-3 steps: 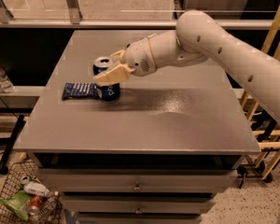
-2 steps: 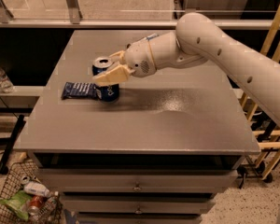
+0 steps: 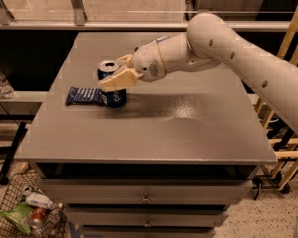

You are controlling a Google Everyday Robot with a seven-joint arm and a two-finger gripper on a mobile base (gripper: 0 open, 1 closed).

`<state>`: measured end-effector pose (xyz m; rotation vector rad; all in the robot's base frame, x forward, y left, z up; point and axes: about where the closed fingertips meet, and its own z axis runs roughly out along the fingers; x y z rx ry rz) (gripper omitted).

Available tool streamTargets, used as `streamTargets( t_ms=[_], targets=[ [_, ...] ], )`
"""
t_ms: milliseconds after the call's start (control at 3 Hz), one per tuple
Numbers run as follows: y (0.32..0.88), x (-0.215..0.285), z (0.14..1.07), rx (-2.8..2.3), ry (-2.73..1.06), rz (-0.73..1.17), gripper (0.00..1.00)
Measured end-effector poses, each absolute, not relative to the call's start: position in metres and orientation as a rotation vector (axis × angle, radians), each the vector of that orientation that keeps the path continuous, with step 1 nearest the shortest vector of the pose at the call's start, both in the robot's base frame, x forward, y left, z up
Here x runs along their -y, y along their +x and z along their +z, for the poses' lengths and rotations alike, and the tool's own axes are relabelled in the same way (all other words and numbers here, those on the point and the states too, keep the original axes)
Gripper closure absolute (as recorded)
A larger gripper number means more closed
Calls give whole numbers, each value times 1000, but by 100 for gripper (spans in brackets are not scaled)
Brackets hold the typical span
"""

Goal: Move pepsi can near rxbar blueberry

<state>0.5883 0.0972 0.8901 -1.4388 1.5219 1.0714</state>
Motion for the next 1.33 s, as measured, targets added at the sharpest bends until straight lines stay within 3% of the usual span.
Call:
streamTargets(
  t_ms=[667, 1000, 1333],
  targets=[
    [588, -98, 890, -1521, -1441, 1073, 13],
    [587, -101, 890, -1519, -1444, 1076, 0],
    [585, -100, 891, -1526, -1450, 1068, 0]
  ],
)
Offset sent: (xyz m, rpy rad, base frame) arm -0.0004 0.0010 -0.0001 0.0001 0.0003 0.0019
